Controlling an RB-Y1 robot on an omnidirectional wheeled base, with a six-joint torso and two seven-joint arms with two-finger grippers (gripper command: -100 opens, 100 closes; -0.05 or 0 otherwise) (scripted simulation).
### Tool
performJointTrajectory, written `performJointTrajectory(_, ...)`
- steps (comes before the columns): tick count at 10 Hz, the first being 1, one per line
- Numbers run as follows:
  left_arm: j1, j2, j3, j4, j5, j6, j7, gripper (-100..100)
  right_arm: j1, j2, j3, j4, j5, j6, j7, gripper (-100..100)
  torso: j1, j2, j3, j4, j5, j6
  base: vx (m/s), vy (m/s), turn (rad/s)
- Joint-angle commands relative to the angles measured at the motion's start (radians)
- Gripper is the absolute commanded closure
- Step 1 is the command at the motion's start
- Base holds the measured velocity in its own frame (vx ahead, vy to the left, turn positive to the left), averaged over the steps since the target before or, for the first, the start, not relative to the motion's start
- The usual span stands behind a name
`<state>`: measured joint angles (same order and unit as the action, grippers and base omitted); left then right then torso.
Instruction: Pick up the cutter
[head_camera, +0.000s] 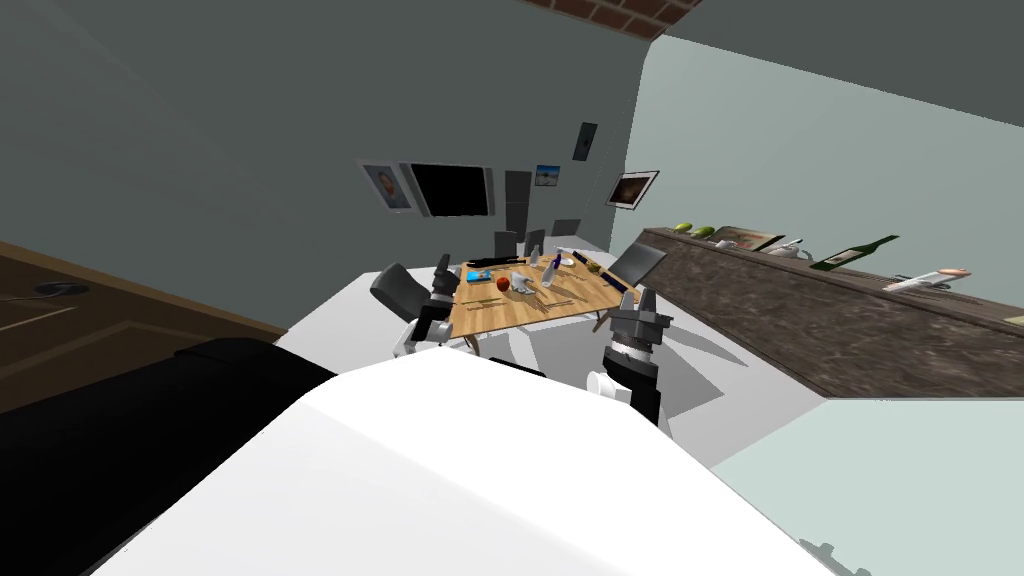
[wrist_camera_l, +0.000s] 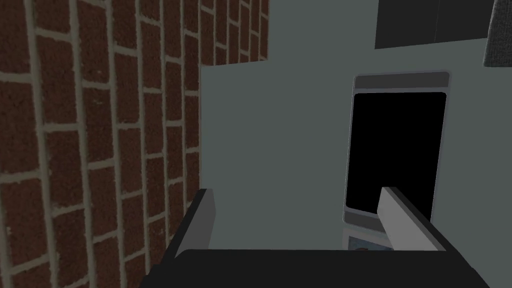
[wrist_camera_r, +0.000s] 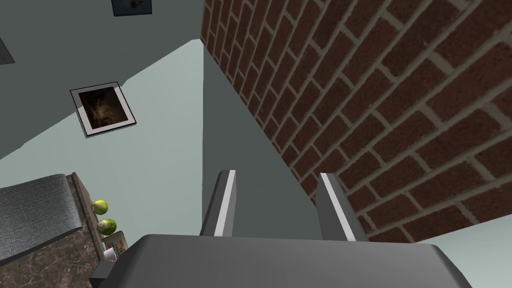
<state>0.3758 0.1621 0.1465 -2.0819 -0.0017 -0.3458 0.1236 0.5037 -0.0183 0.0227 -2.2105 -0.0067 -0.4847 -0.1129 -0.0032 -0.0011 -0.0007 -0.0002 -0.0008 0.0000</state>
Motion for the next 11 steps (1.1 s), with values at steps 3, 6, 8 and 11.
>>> performJointTrajectory(3, -0.041, 0.023, 0.062, 0.092, 0.001, 0.075, 0.012, -100, 0.0, 0.0, 0.0, 0.0, 0.0, 0.0, 0.0, 0, 0.001, 0.0, 0.0, 0.0, 0.0, 0.0, 0.009, -0.042, -0.015)
performJointTrajectory(6, -0.081, 0.04, 0.114, 0.163, 0.004, 0.135, 0.024, -100, 0.0, 0.0, 0.0, 0.0, 0.0, 0.0, 0.0, 0, 0.002, 0.0, 0.0, 0.0, 0.0, 0.0, 0.007, -0.03, -0.025)
performJointTrajectory(8, -0.101, 0.047, 0.14, 0.21, 0.006, 0.165, 0.029, -100, 0.0, 0.0, 0.0, 0.0, 0.0, 0.0, 0.0, 0, 0.001, 0.0, 0.0, 0.0, 0.0, 0.0, 0.011, -0.033, -0.02)
performJointTrajectory(11, -0.162, 0.064, 0.212, 0.319, 0.011, 0.254, 0.042, -100, 0.0, 0.0, 0.0, 0.0, 0.0, 0.0, 0.0, 0, 0.0, 0.0, 0.0, 0.0, 0.0, 0.0, 0.014, -0.047, -0.054)
